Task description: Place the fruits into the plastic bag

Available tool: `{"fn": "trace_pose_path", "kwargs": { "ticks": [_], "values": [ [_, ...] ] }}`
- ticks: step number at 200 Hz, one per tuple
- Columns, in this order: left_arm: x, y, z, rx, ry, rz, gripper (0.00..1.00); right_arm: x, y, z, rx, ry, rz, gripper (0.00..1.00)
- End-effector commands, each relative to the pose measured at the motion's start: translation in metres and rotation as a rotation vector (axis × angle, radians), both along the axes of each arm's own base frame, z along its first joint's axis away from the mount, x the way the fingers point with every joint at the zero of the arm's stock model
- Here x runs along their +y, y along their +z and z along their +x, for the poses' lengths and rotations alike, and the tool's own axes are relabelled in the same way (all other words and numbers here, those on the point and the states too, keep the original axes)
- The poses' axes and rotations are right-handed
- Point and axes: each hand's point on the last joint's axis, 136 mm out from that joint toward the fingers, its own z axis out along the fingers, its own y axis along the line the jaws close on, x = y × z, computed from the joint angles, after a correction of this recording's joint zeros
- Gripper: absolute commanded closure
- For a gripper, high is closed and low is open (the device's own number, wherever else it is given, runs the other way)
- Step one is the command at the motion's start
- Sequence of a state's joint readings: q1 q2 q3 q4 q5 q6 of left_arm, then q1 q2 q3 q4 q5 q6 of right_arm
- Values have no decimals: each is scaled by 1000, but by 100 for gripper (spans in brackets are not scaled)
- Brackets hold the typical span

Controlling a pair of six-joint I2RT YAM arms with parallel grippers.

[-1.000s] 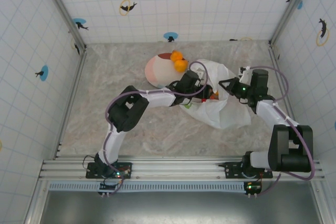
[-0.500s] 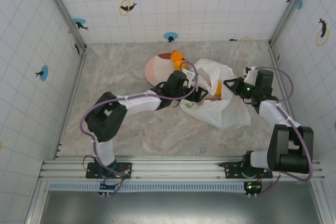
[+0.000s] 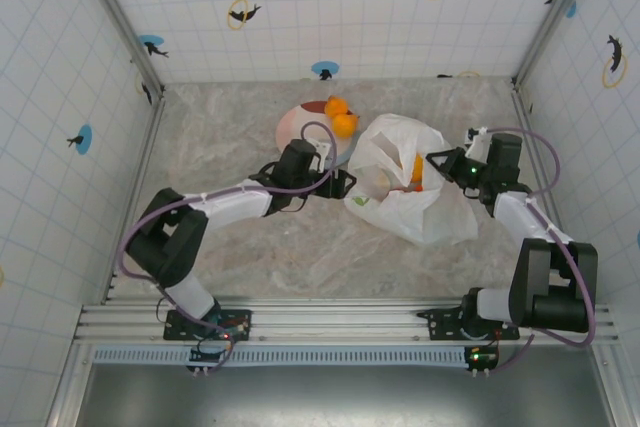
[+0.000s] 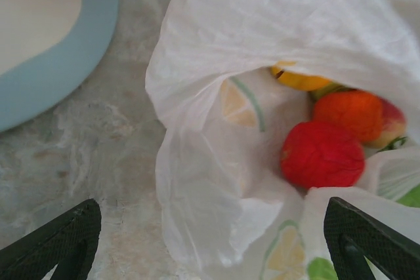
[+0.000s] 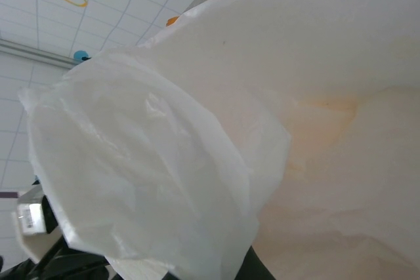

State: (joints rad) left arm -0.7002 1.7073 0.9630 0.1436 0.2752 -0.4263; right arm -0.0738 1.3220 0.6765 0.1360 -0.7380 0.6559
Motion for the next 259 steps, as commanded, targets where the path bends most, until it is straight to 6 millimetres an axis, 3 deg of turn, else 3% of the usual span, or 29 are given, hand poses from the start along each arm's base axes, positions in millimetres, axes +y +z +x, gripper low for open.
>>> {"fn": "trace_pose_path", "kwargs": {
  "ticks": [1, 27, 51, 78, 93, 149, 179, 205, 259],
  "values": [
    [-16, -12, 13, 47, -15, 19, 12, 1, 7, -4, -29, 7, 4, 99],
    [-34, -27, 21, 88, -48, 8, 25, 2, 8, -5, -30, 7, 4, 99],
    [-49, -27, 29, 104, -67, -34, 50, 4, 6, -6, -24, 14, 7, 99],
    [-56, -14, 27, 112, -86, -77, 85, 3, 15, -3, -44, 14, 6, 99],
    [-58, 6, 16, 110, -105, -127, 97, 0, 25, 1, -66, 8, 4, 99],
    [-84, 122, -58, 52, -303, -385, 100, -24, 59, 5, -137, -70, -171, 99],
    [-85, 156, -75, 51, -350, -481, 100, -40, 81, 5, -171, -124, -293, 99],
    [-81, 153, -72, 37, -320, -462, 100, -48, 91, 4, -181, -160, -350, 99],
    [-65, 92, -43, 33, -152, -257, 99, -42, 83, 6, -163, -143, -335, 99]
  ]
}}
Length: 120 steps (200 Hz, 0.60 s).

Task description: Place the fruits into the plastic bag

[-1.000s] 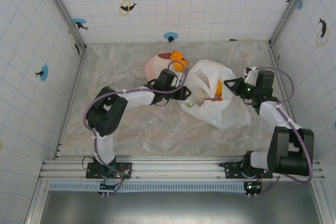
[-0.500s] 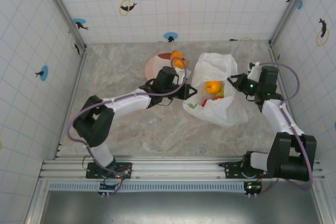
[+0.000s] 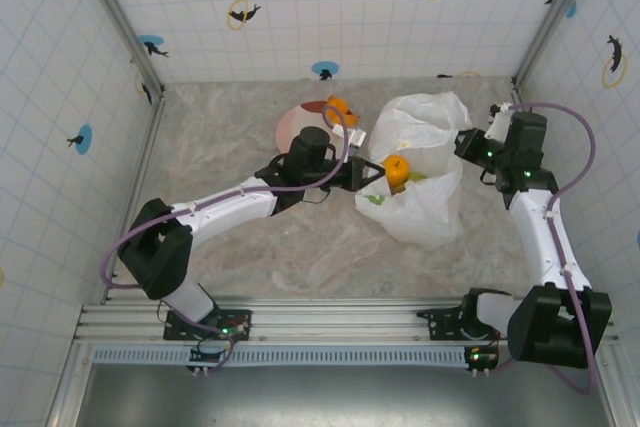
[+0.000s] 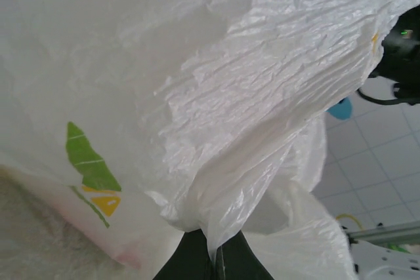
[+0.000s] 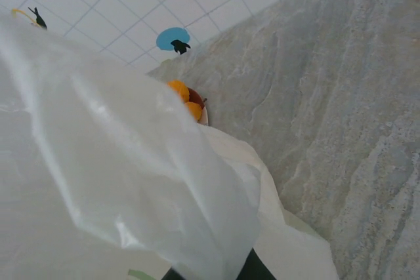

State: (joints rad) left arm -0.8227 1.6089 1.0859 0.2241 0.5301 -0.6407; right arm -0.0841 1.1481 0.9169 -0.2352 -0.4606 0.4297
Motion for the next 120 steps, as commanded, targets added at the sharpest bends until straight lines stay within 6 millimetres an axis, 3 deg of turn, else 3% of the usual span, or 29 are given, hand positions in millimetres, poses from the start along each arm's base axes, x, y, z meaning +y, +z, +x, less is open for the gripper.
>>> {"fn": "trace_pose_path", "kwargs": {
  "ticks": [1, 29, 70, 120],
  "values": [
    [12, -31, 19, -14, 87, 112, 99, 0, 4, 2, -8, 1, -19, 99],
    [20, -37, 26, -1, 97, 125, 76, 5, 1, 4, -9, 10, 11, 99],
    [41, -18, 26, -28, 72, 82, 27, 12, -9, 1, 7, 35, 56, 99],
    [74, 7, 18, -105, 16, 37, 3, 10, -13, 3, 9, 28, 64, 99]
  ]
}}
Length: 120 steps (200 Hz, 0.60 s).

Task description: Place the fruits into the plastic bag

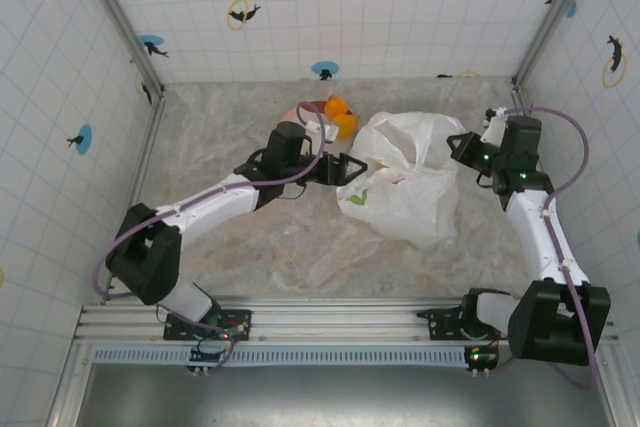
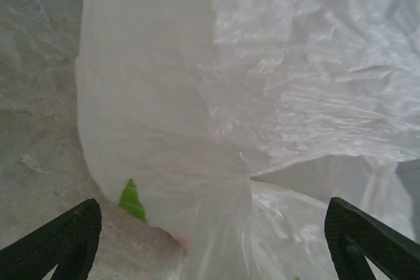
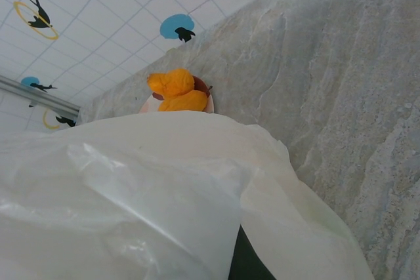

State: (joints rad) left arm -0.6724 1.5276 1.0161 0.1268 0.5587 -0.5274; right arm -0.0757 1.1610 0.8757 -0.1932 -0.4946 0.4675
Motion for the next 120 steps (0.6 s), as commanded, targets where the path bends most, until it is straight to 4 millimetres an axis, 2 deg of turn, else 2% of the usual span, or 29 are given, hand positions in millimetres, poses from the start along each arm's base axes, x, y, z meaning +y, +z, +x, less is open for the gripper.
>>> {"fn": "trace_pose_path", "kwargs": {
  "ticks": [1, 7, 9, 32, 42, 53, 75, 82, 85, 100, 120],
  "values": [
    [15, 22, -14, -75, -74, -35, 2, 2, 0, 4, -19, 8, 17, 99],
    [18, 32, -15, -100, -83, -55, 2, 2, -1, 4, -16, 10, 18, 99],
    [20, 26, -17, -91, -85, -50, 2, 2, -1, 5, -16, 9, 19, 99],
    [33, 40, -15, -141, -85, -91, 2, 2, -6, 8, -7, 11, 25, 99],
    [43, 45, -4, -156, -37, -96, 2, 2, -6, 10, -7, 12, 29, 100],
    [57, 40, 15, -141, 54, -84, 2, 1, -6, 12, -6, 9, 32, 100],
    [89, 15, 64, -79, 292, 18, 2, -1, -5, 13, -3, 7, 34, 100],
    [97, -7, 74, -53, 344, 86, 2, -1, -5, 14, -3, 4, 36, 100],
    [97, 0, 82, -73, 362, 94, 3, -2, -4, 14, -5, 4, 37, 100],
    [101, -21, 104, -68, 410, 188, 4, -2, -3, 14, -8, 1, 36, 100],
    [96, -44, 126, -51, 421, 240, 6, -5, -5, 15, 3, -6, 36, 100]
  ]
}}
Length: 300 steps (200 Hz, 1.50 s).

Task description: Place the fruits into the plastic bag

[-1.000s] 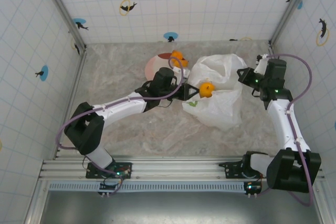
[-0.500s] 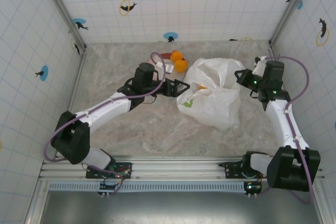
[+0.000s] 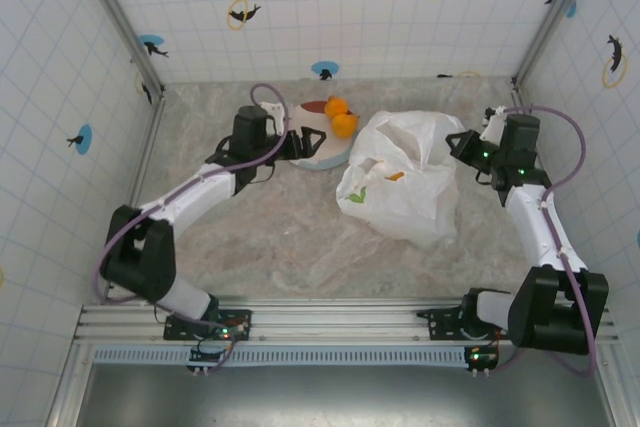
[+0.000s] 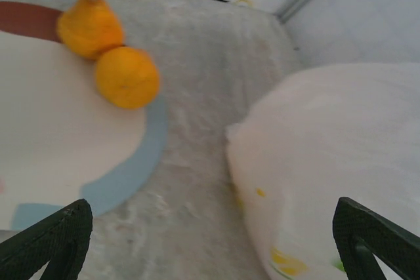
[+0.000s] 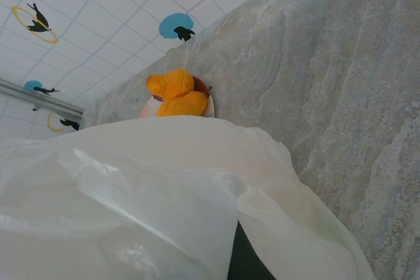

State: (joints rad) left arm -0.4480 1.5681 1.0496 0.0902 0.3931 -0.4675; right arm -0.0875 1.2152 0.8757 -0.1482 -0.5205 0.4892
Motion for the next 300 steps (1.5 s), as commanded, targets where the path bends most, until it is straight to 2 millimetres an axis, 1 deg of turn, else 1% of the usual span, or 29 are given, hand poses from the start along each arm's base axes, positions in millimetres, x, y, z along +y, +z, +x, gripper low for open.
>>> {"fn": "trace_pose_path", "kwargs": {
  "ticks": [1, 39, 53, 85, 109, 145, 159, 189, 196, 202, 203, 204, 210, 232, 266, 284, 300],
  "values": [
    [6, -29, 30, 18, 79, 121, 6, -3, 4, 5, -16, -6, 5, 100],
    [-16, -60, 63, 43, 71, 116, 4, -3, 5, 6, -13, -3, 9, 100],
    [-25, -71, 72, 56, 64, 115, 4, -4, 5, 7, -12, -5, 9, 100],
    [-44, -91, 87, 78, 53, 103, 2, -6, 3, 8, -6, -17, 16, 100],
    [-53, -105, 99, 105, 60, 96, 2, -7, 4, 9, -15, -33, 24, 100],
    [-65, -114, 113, 104, 39, 78, 2, -5, 5, 7, -17, -27, 42, 100],
    [-70, -123, 119, 122, 26, 86, 2, -5, 5, 6, -20, -25, 43, 100],
    [-84, -122, 131, 111, -2, 52, 2, -4, 5, 4, -24, -23, 49, 100],
    [-86, -125, 134, 115, -3, 50, 2, -3, 5, 4, -23, -20, 52, 100],
    [-88, -119, 137, 108, -6, 42, 2, -3, 5, 4, -19, -18, 55, 100],
    [-88, -130, 136, 125, -7, 50, 2, -3, 5, 4, -19, -17, 55, 100],
    [-89, -136, 136, 134, -7, 54, 2, -3, 5, 4, -20, -15, 55, 100],
    [-90, -142, 139, 145, -5, 61, 2, -3, 6, 4, -20, -15, 57, 100],
    [-91, -147, 146, 148, 4, 69, 3, -2, 8, 4, -26, -14, 58, 100],
    [-92, -156, 150, 157, 6, 73, 3, -1, 9, 4, -24, -9, 63, 100],
    [-95, -161, 150, 165, 0, 70, 6, -2, 9, 4, -23, -9, 64, 100],
    [-97, -165, 150, 177, -6, 60, 12, -1, 9, 4, -24, -7, 64, 100]
  ]
}}
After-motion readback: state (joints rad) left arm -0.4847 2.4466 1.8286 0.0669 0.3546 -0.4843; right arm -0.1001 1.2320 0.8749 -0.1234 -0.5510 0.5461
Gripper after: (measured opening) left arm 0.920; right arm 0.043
